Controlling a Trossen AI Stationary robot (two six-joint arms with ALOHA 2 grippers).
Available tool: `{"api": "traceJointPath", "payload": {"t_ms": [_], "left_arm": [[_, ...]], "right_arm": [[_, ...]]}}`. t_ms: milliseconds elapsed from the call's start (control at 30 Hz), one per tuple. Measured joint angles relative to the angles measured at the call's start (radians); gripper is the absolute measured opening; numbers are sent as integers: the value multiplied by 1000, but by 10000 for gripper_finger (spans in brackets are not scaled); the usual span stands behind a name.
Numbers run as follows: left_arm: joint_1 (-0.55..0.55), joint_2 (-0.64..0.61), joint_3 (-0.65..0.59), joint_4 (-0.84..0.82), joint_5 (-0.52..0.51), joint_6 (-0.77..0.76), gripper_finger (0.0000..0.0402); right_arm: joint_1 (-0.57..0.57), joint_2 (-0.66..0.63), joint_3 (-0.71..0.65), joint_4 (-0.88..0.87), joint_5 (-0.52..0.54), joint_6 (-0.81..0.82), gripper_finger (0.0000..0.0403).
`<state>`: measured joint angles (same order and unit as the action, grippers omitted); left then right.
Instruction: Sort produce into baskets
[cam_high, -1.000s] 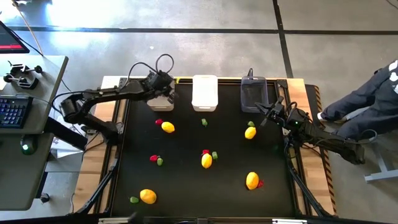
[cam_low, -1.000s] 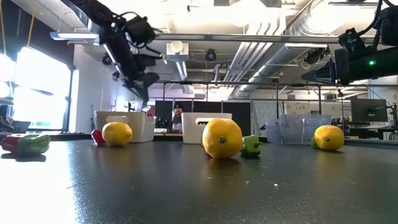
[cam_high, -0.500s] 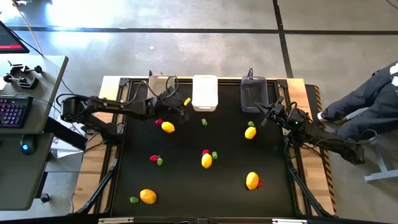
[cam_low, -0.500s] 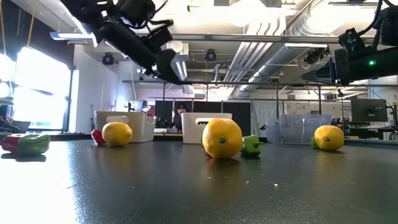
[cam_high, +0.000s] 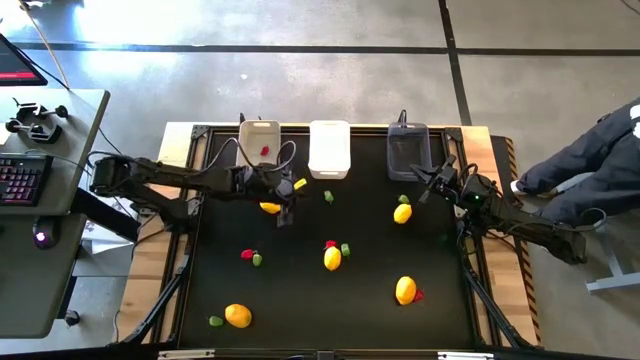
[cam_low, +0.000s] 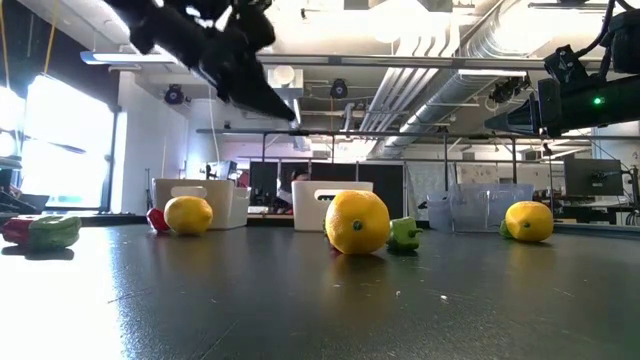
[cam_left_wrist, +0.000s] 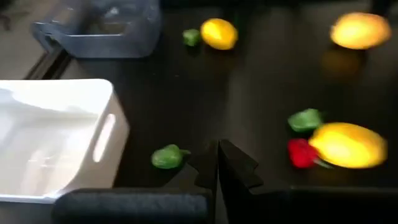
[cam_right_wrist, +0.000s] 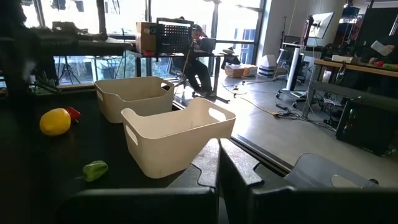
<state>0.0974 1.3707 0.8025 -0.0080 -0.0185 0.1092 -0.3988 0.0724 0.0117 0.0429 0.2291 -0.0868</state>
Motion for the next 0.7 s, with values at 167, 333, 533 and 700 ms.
{"api": "traceJointPath", "payload": {"t_ms": [167,333,533,700], "left_arm": [[-16,-14,128,-284,-16,0,0],[-16,-10,189,-499,-17,0,0],[-22,-10,213,-689,6,-27,3],[-65,-8,213,-770,7,-32,33]], "right_arm": [[0,0,0,0,0,0,0],[0,0,0,0,0,0,0],[0,0,0,0,0,0,0],[0,0,0,0,0,0,0]]}}
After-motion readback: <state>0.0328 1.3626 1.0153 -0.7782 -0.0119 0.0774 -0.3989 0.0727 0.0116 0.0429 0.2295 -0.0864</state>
